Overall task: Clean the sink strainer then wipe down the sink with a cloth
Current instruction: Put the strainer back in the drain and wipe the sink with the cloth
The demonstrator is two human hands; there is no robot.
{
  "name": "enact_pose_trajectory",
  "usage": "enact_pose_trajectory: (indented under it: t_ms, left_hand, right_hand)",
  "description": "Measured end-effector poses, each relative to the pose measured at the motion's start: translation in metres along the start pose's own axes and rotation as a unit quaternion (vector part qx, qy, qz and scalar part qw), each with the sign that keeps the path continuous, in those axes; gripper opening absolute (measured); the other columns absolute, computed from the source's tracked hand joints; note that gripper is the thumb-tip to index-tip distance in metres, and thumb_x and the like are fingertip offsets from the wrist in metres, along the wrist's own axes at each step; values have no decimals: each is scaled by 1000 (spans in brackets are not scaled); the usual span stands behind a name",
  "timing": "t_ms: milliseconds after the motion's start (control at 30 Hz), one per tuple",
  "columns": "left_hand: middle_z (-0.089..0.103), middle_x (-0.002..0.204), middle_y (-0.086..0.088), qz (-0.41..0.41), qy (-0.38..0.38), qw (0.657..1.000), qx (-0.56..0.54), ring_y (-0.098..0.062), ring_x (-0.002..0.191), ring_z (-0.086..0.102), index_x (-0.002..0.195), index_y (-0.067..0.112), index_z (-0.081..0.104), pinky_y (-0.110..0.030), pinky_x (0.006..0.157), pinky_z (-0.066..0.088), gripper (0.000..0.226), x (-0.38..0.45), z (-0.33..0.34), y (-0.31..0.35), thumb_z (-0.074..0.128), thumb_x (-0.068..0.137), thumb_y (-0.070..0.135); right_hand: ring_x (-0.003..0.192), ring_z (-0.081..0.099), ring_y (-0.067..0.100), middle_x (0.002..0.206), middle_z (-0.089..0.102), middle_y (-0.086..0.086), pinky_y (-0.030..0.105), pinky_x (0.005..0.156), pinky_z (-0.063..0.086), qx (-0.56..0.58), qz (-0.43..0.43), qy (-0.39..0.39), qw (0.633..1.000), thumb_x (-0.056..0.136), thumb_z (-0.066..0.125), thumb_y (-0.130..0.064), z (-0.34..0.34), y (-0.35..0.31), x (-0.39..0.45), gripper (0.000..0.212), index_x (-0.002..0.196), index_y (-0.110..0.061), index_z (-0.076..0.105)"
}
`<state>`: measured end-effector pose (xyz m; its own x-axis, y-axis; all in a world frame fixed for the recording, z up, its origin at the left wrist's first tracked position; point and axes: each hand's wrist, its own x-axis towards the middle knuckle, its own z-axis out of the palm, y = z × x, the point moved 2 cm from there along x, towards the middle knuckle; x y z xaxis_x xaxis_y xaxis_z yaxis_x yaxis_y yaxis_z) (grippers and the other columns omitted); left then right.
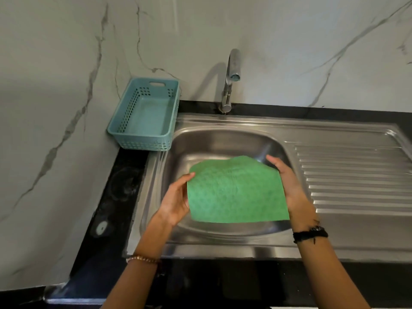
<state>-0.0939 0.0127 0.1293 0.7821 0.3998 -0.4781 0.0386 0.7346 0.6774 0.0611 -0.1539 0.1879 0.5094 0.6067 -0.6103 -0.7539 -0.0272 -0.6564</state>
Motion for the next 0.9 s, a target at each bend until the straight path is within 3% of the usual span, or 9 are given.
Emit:
enact_pose_trajectory:
  t_ms: [133,233,400,567,633,700,767,833,900]
  left_hand:
    - [75,96,-5,12,-89,996,-24,-18,86,71,96,13,75,-30,69,58,43,-4,5,13,82,56,29]
    - [73,104,-8,-25,-120,992,4,-23,94,69,107,13,68,-35,72,58,59,-6,10,7,85,54,32]
    - [72,98,-13,-83,-1,991,110,-24,82,71,127,5,50,-33,62,59,41,-5,17,-17,53,86,6]
    - [74,86,0,-13,2,990,144,-13,72,72,128,11,46,-26,57,57,47,-7,53,-8,35,88,-10]
    - [70,105,-1,37,-7,979,201,-13,92,69,135,13,39,-25,74,56,53,-12,83,-6,29,89,-11]
    - [46,141,-7,61,-13,958,281,-22,127,47,142,13,28,-35,102,42,49,-18,113,-12,30,95,0]
    - [31,149,-10,106,-43,947,302,-25,140,27,141,5,30,-37,113,30,50,-27,113,-22,29,92,-5]
    - [45,133,-11,112,-43,956,269,-25,133,38,118,-1,51,-19,98,42,44,-34,108,-16,27,84,-15]
    - [54,125,-11,87,9,972,220,-19,116,50,118,-1,54,-12,85,44,42,-33,107,-2,29,86,-14]
  right_hand:
    - [67,72,24,76,75,6,34,60,58,31,-41,-70,996,71,61,-32,-11,-7,-7,27,82,-13,77]
    - [63,71,26,74,74,10,35,56,58,-2,-15,-79,997,74,60,-27,-12,-7,0,26,86,-10,75]
    - [52,68,24,62,71,12,31,51,57,-57,64,-10,996,91,42,-26,-26,11,11,32,90,-4,64]
    - [54,69,18,63,73,5,26,55,55,-132,40,-45,989,91,47,-25,-1,8,17,23,88,-11,65]
    - [63,72,15,71,75,2,23,52,55,-140,28,-106,984,86,56,-34,27,14,16,23,93,-16,68]
    - [72,71,8,75,75,-6,21,60,55,-126,18,-135,983,69,68,-45,44,25,16,33,93,-23,70]
    - [72,68,5,72,73,-9,22,68,53,-88,7,-129,988,65,71,-43,45,30,21,26,82,-23,72]
    - [61,67,9,64,70,-4,23,65,54,-45,16,-112,993,80,64,-28,38,29,27,12,77,-16,67]
    - [54,67,13,59,70,0,24,58,55,-53,18,-95,994,87,55,-16,30,24,33,12,80,-11,63]
